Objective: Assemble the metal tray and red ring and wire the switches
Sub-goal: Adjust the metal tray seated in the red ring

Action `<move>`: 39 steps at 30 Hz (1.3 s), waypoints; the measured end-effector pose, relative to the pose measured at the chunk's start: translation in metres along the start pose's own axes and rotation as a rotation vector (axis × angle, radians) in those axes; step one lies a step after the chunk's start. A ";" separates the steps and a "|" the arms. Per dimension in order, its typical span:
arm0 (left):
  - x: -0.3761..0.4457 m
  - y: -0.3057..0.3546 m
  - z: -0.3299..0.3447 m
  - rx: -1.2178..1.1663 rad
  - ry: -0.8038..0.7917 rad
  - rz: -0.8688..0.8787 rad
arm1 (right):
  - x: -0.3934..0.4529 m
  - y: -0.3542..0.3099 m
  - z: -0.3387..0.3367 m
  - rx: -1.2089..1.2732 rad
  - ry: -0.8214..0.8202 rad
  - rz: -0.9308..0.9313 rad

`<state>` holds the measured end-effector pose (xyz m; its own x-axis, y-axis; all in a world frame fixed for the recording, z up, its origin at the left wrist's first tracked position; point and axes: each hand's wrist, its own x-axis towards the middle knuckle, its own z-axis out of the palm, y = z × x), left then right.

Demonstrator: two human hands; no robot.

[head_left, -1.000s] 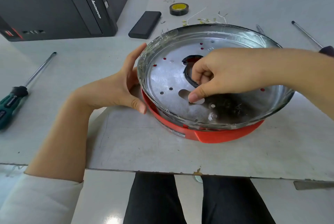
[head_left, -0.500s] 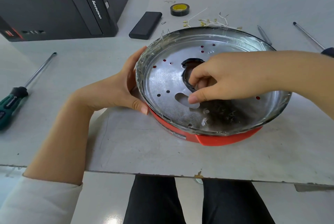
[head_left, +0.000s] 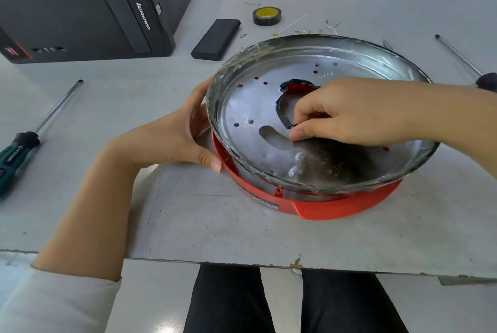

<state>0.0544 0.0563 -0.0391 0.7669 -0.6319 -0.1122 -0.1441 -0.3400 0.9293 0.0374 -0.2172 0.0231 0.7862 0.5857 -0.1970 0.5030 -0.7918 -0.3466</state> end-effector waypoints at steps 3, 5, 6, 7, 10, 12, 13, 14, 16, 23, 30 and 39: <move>0.000 -0.002 -0.001 -0.008 -0.008 -0.005 | 0.000 0.002 0.005 -0.007 0.020 0.004; 0.001 -0.003 -0.002 0.001 -0.011 -0.004 | 0.000 0.002 0.007 0.003 0.017 0.009; 0.001 -0.003 -0.002 0.004 -0.014 -0.001 | 0.000 0.002 0.007 0.007 0.014 0.010; 0.001 -0.004 -0.002 0.008 -0.016 0.002 | 0.000 0.003 0.008 0.007 0.010 0.009; 0.002 -0.004 -0.003 0.014 -0.010 0.007 | -0.002 0.003 0.007 0.006 -0.002 -0.001; 0.002 -0.003 -0.003 0.011 -0.021 0.015 | -0.003 0.003 0.007 0.021 -0.013 0.000; 0.002 -0.003 -0.002 0.011 -0.029 0.018 | -0.004 0.003 0.007 0.020 -0.018 0.002; 0.002 -0.002 -0.002 0.009 -0.033 0.019 | -0.004 0.003 0.006 0.017 -0.021 0.004; 0.002 -0.002 -0.002 0.005 -0.039 0.019 | -0.005 0.002 0.006 0.019 -0.028 0.001; 0.003 -0.003 -0.003 0.015 -0.053 0.024 | -0.008 -0.008 0.001 0.025 -0.102 0.039; 0.004 -0.005 -0.003 0.013 -0.056 0.030 | -0.001 -0.009 0.013 -0.080 -0.071 0.013; 0.005 -0.002 -0.004 0.046 -0.051 0.040 | -0.003 0.001 0.012 0.001 -0.075 -0.050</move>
<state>0.0608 0.0563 -0.0402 0.7271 -0.6800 -0.0947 -0.2033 -0.3450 0.9163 0.0311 -0.2182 0.0122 0.7308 0.6360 -0.2479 0.5407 -0.7610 -0.3585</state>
